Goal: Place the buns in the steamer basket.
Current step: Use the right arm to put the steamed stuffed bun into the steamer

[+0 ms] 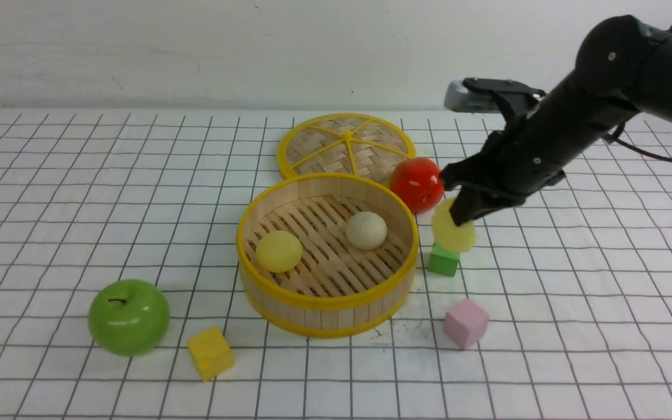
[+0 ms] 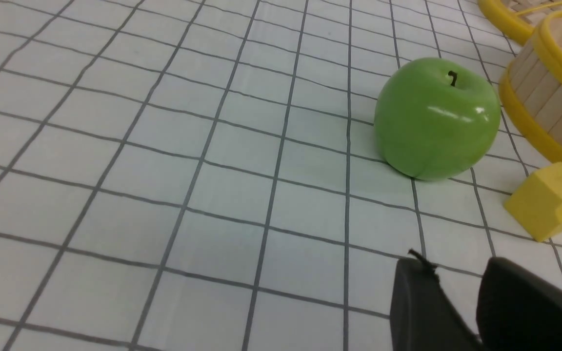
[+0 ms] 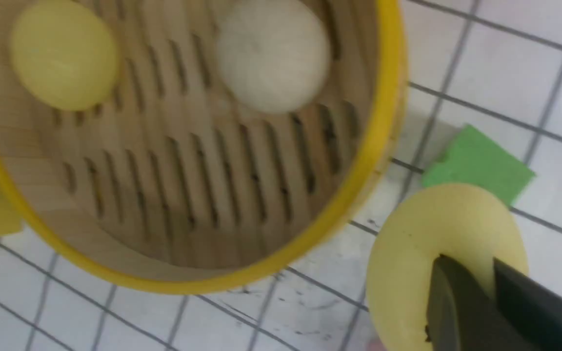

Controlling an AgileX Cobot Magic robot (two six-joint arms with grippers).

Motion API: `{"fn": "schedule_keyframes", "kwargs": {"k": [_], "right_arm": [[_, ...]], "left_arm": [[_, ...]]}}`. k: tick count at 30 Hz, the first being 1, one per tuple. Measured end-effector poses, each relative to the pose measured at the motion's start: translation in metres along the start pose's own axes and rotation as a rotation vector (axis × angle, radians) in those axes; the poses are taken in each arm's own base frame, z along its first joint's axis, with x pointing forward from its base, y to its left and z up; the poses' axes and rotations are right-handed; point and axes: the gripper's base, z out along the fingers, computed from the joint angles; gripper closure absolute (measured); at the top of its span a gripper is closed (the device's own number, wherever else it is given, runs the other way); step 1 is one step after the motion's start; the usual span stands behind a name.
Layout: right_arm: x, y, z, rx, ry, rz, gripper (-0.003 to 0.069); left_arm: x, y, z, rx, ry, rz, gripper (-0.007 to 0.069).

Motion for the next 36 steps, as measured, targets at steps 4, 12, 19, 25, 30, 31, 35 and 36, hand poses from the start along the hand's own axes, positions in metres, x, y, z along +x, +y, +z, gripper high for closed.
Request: {"fn": "schedule_keyframes", "kwargs": {"k": [4, 12, 19, 25, 30, 31, 35, 36], "right_arm": [[-0.001, 0.032, 0.012, -0.029, -0.02, -0.07, 0.0648], [-0.005, 0.06, 0.048, -0.04, -0.099, -0.152, 0.0648], [0.003, 0.056, 0.086, -0.063, -0.056, -0.149, 0.0646], [0.005, 0.061, 0.095, -0.087, -0.046, -0.169, 0.0629], [0.006, 0.063, 0.096, -0.084, -0.041, -0.183, 0.0538], [0.006, 0.063, 0.096, -0.079, -0.038, -0.191, 0.0495], [0.006, 0.062, 0.088, -0.046, -0.024, -0.237, 0.0342], [0.006, 0.062, 0.081, -0.03, -0.016, -0.25, 0.0293]], "left_arm": [[0.0, 0.0, 0.0, 0.0, 0.0, 0.0, 0.0439], [0.0, 0.0, 0.0, 0.0, 0.0, 0.0, 0.0431], [0.0, 0.0, 0.0, 0.0, 0.0, 0.0, 0.0425], [0.0, 0.0, 0.0, 0.0, 0.0, 0.0, 0.042], [0.0, 0.0, 0.0, 0.0, 0.0, 0.0, 0.0416], [0.0, 0.0, 0.0, 0.0, 0.0, 0.0, 0.0414], [0.0, 0.0, 0.0, 0.0, 0.0, 0.0, 0.0407], [0.0, 0.0, 0.0, 0.0, 0.0, 0.0, 0.0407]]}}
